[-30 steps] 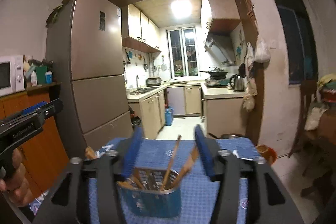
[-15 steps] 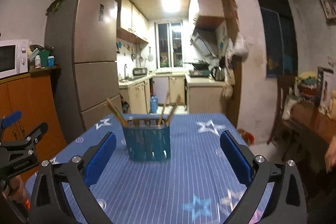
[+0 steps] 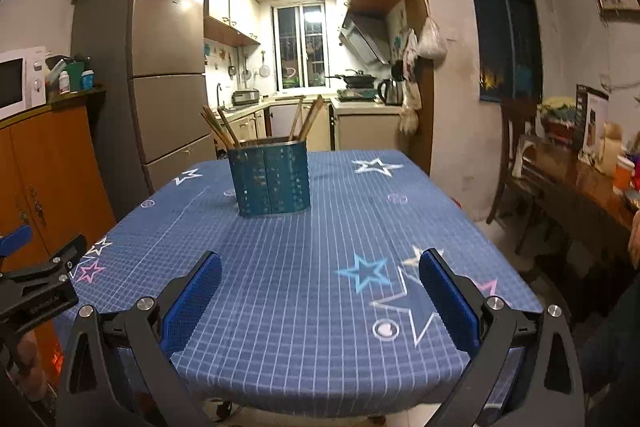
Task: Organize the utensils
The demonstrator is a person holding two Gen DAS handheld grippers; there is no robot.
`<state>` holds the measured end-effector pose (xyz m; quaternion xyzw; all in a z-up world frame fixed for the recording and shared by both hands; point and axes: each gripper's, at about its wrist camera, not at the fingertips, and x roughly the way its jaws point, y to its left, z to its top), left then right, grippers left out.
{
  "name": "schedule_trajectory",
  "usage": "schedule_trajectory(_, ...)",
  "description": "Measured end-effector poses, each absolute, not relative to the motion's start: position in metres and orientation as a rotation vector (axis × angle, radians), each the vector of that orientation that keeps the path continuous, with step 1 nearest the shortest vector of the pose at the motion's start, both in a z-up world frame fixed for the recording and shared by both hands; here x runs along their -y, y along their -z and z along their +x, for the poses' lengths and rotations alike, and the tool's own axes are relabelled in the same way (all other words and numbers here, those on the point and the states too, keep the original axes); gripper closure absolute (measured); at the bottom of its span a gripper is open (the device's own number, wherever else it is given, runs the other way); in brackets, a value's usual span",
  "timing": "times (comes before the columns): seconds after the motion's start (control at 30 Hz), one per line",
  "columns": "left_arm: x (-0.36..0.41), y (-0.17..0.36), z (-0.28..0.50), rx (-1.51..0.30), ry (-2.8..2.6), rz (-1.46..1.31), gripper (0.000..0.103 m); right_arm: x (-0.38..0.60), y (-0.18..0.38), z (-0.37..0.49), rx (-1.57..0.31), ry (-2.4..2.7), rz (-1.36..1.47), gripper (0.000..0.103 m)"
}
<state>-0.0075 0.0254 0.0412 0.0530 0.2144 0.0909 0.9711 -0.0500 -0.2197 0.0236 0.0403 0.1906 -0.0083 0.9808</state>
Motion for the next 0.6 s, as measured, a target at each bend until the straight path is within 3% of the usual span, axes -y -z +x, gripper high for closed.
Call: schedule_trajectory(0.6,-0.023,-0.027,-0.009,-0.470,-0.217,0.100,0.006,0.206,-0.006,-0.032,-0.462,0.016,0.046,0.004)
